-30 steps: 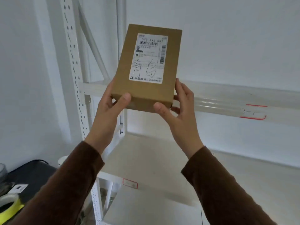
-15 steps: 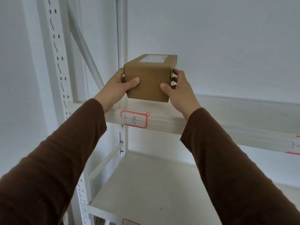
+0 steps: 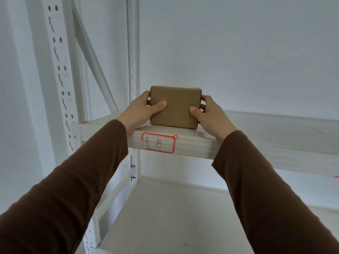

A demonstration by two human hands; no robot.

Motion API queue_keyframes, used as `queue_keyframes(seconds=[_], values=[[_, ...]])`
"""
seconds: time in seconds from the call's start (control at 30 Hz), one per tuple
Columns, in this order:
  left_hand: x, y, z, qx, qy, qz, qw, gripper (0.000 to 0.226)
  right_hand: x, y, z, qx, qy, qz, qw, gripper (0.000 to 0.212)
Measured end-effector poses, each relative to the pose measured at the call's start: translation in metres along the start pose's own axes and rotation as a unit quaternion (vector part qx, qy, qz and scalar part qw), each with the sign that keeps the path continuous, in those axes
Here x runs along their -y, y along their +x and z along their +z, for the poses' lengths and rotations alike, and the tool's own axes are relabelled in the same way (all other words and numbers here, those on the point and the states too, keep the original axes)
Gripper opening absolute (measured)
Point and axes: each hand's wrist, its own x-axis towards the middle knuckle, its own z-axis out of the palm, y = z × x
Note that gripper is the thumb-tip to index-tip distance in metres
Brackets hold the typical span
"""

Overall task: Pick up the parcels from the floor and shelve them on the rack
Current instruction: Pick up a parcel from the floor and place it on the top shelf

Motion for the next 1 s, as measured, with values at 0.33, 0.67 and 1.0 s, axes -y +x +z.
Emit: queue_keyframes(seconds=[0.33,0.67,1.0], values=[[-0.020,-0.021,-0.021,-0.099,0.120,0.044,0.987,0.079,0.028,-0.035,-0.005,-0.130,-0.104,-0.112,0.980,0.076],[-0.001,-0.152,-0.086,-0.243,0.138,0.037,0.959,0.054,0.089,-0.077,0.106,-0.063,0.063,-0.326,0.941,0.040],[0.046,-0.393,-0.103,-0.450,0.160,-0.192,0.857,0.039,0.083,-0.213,0.239,0.394,0.258,-0.276,0.838,0.031]])
